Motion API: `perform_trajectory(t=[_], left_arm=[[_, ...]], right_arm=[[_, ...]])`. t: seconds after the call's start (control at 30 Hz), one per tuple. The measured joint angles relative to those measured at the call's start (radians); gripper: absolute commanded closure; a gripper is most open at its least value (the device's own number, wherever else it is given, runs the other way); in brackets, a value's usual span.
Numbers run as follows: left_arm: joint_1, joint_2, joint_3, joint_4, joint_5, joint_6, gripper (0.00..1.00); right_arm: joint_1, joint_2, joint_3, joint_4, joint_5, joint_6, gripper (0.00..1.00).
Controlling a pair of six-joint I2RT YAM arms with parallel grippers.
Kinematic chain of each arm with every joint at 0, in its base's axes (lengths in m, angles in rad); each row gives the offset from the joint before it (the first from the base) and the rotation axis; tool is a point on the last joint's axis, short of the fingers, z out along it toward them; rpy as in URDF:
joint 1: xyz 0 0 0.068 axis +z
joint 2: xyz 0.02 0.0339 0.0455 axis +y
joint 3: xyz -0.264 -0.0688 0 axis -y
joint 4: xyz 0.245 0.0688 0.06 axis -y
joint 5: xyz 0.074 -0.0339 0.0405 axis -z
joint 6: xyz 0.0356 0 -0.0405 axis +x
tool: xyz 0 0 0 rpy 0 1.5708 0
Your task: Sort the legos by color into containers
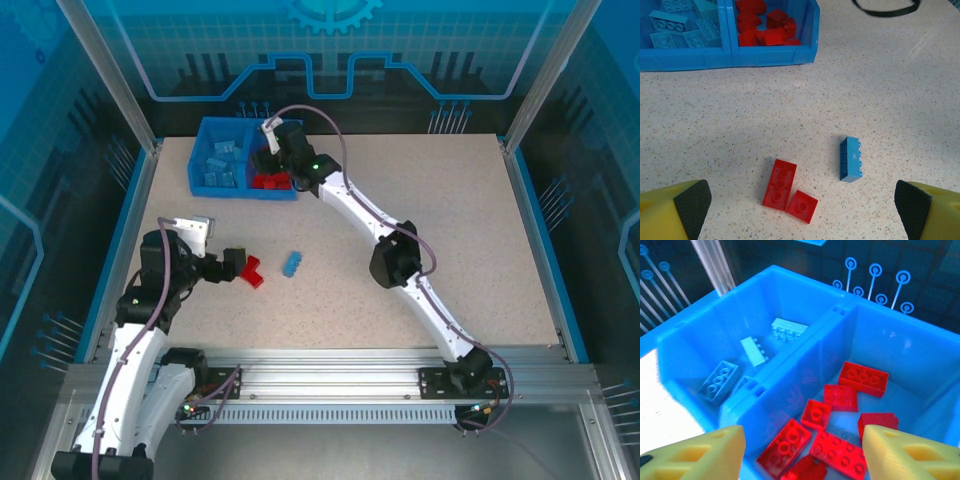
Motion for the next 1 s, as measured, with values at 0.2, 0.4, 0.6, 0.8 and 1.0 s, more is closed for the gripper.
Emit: perform_trajectory(t=[0.2, 0.4, 0.6, 0.8, 1.0], left_arm=[[0.000, 0.091, 0.014, -0.011, -0.076, -0.139, 0.01], [-0.001, 0.400, 0.175, -0.118, -0.060, -0.291, 0.01], [-0.058, 0.699, 0.262, -0.174, -0.067, -0.334, 0.01], [-0.200, 0.917, 0.361, -0.220, -0.207, -0.346, 0.01], [-0.220, 1.043, 0.400, -0.217, -0.353, -0.364, 0.14]], right_arm=[[-0.005, -0.360, -0.217, -0.198, -0.145, 0.034, 0.13], [-0.025, -0.837, -0.649, -0.254, -0.351, 0.011, 0.00], [-0.028, -1.074, -0.966, -0.308, -0.515, -0.003, 0.00], [-0.028, -1.120, -1.225, -0.295, -0.559, 0.058, 0.00], [-0.028, -1.130, -1.270, -0.286, -0.560, 0.081, 0.00]])
